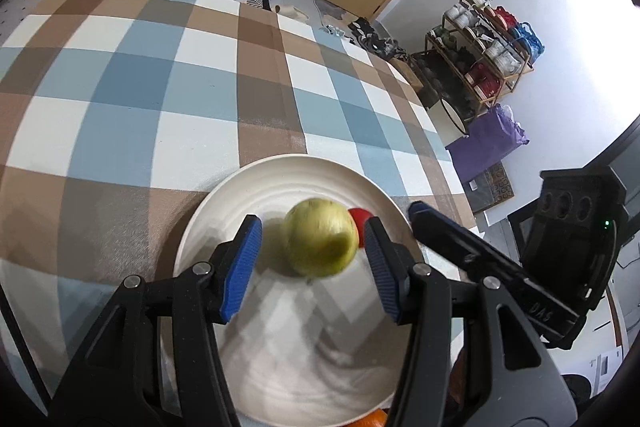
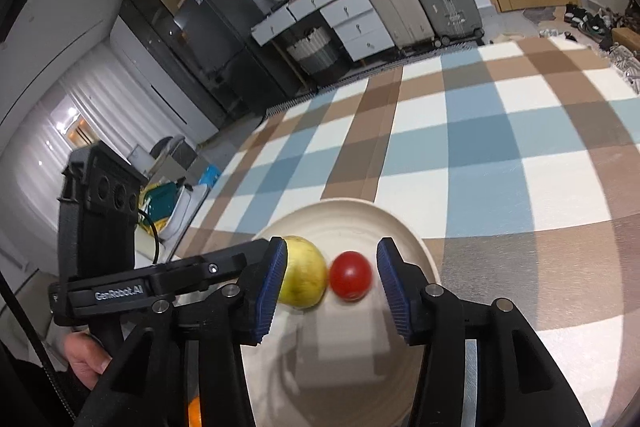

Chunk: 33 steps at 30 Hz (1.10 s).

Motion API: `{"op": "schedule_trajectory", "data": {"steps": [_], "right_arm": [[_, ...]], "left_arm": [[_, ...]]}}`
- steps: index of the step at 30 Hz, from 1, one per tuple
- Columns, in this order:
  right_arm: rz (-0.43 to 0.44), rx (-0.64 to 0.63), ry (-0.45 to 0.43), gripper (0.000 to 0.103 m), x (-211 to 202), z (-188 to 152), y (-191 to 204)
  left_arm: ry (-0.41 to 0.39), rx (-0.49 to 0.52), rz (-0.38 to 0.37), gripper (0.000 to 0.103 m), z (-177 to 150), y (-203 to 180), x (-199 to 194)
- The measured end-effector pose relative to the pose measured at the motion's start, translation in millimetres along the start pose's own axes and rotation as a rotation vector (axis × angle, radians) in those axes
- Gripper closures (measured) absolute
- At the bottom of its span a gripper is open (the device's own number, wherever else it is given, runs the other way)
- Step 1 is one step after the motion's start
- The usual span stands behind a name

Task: Organize fruits
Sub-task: 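Carry the citrus and tomato onto the cream plate and open both tools, then withdraw both tools from the plate back toward the fruit pile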

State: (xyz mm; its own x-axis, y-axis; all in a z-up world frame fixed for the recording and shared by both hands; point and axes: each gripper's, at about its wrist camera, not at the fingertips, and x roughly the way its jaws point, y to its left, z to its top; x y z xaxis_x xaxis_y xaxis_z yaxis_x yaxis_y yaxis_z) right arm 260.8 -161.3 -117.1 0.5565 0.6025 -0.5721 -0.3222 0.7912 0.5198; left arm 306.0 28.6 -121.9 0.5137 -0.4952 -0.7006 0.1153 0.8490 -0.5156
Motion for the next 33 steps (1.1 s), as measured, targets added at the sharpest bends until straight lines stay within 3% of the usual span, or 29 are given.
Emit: {"op": "schedule_trajectory", "data": {"steps": [16, 20, 21, 24, 26, 33], "right_arm": [[-0.004, -0.072, -0.094, 0.055, -57, -23, 41], [0.007, -0.086, -0.112, 0.052, -68, -32, 51], [0.010, -0.091, -0.117, 0.049, -70, -34, 54], [0.009, -0.115, -0.141, 0.023, -79, -42, 64], [0.013, -0.130, -0.177, 0.018, -87, -47, 71], [0.005, -0.157, -0.201, 0.013, -102, -60, 84]], "left_arm": [[-0.078, 0.049, 0.077, 0.053, -47, -17, -76], [-0.097, 0.051, 0.091, 0.046, -63, -18, -94], [-0.104, 0.053, 0.098, 0.045, -67, -18, -99], [-0.120, 0.063, 0.122, 0.038, -79, -19, -113], [-0.131, 0.070, 0.153, 0.030, -86, -22, -122], [-0.164, 0.080, 0.192, 0.022, -107, -26, -146]]}}
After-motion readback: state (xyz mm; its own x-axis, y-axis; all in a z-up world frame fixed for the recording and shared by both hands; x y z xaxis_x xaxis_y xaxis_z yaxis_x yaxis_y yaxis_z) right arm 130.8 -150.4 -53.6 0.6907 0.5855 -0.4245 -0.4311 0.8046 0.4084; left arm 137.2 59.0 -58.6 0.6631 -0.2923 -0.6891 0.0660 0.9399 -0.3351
